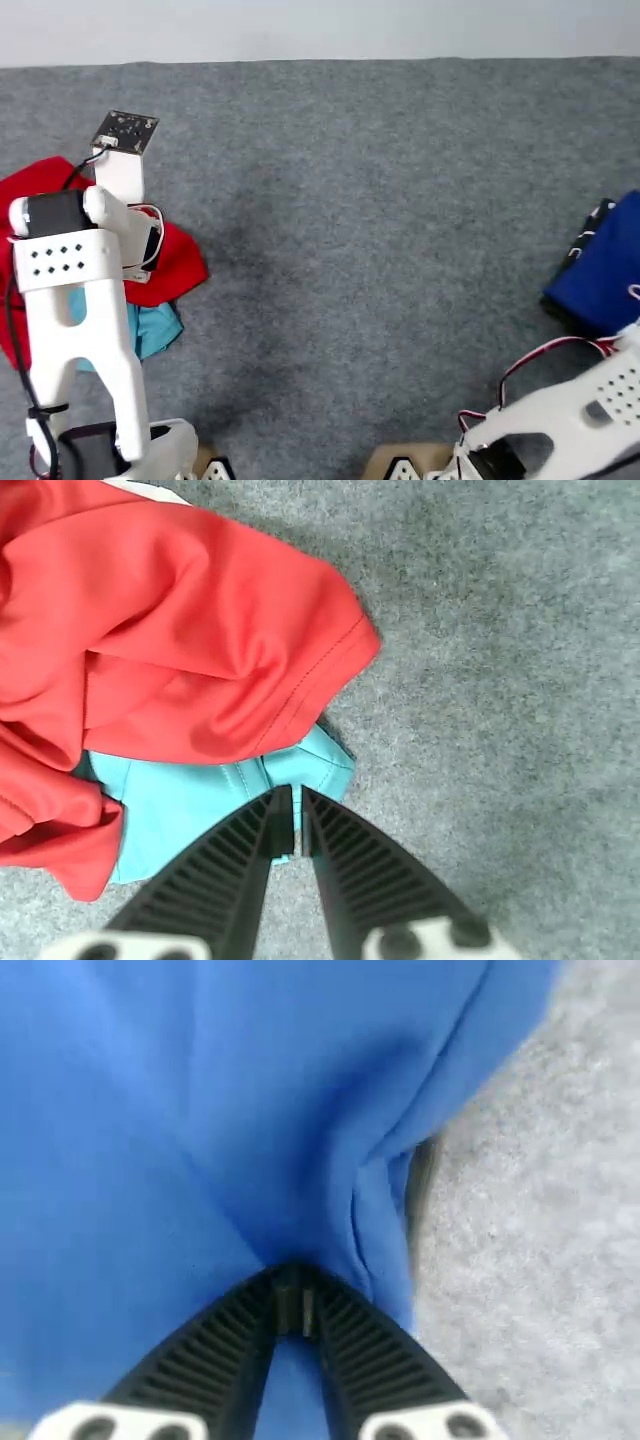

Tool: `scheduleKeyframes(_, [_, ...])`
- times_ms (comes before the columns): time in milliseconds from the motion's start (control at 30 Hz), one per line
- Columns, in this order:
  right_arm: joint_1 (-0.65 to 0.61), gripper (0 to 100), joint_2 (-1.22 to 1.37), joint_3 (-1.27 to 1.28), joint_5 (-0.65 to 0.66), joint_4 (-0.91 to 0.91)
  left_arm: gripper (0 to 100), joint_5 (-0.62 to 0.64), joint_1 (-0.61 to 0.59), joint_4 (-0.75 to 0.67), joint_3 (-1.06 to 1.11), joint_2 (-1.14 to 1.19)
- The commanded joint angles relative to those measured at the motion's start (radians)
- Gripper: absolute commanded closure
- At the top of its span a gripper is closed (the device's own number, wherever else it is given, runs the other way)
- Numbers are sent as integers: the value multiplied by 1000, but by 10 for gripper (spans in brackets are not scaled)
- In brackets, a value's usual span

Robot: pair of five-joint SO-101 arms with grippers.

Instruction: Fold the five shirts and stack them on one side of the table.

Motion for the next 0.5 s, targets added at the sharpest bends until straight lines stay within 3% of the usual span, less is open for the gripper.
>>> scheduleKeyframes(0, [5, 987, -12, -12, 9, -25, 978, -2, 8, 5, -2, -29])
scheduleKeyframes(233, [4, 985, -166, -12, 9, -8, 978, -2, 8, 5, -2, -31])
scheduleKeyframes(467, [2, 987, -162, -11, 8, -196, 978, -2, 8, 5, -2, -35])
